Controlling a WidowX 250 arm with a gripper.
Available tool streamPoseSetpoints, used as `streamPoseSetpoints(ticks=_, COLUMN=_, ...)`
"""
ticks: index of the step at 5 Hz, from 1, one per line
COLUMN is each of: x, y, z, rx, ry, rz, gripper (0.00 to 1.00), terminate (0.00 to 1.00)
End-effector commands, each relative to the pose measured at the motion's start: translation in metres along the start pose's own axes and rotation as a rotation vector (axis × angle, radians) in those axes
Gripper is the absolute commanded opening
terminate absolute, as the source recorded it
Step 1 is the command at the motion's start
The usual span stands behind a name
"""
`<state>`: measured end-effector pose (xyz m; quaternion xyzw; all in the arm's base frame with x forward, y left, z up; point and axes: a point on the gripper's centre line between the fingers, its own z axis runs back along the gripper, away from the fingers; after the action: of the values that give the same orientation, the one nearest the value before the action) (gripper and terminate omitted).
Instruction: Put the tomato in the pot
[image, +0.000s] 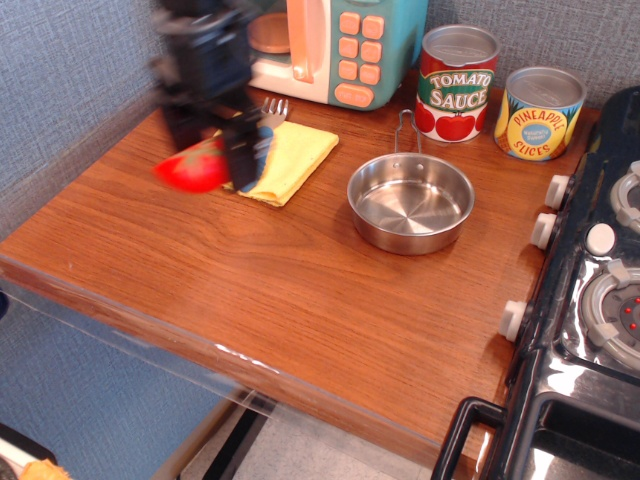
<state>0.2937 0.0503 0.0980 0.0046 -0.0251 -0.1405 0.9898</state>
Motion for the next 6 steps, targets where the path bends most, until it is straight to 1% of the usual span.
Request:
streamPoseSetpoints(ticks=1, x=0.075, y=-0.051, z=-0.014, rx=0.001, ry=0.011, rz=-0.05, gripper=0.0, terminate=0.0)
streamPoseSetpoints(ticks=3, x=0.111, y=-0.07, z=-0.04, rx=0.028, ry=0.036, rz=-0.059, gripper=0.0, terminate=0.0)
streamPoseSetpoints(ticks=4, x=0.119, y=-0.072, z=-0.052, rx=0.046, ry=0.05, rz=-0.051, gripper=0.0, terminate=0.0)
streamPoseSetpoints(ticks=5, x=0.121, y=-0.071, z=-0.06, rx=0.06, ry=0.062, rz=-0.051, gripper=1.0, terminate=0.0)
streamPoseSetpoints(ticks=6, x=0.12, y=-0.07, z=-0.062, rx=0.06, ry=0.073, rz=-0.053, gripper=1.0, terminate=0.0)
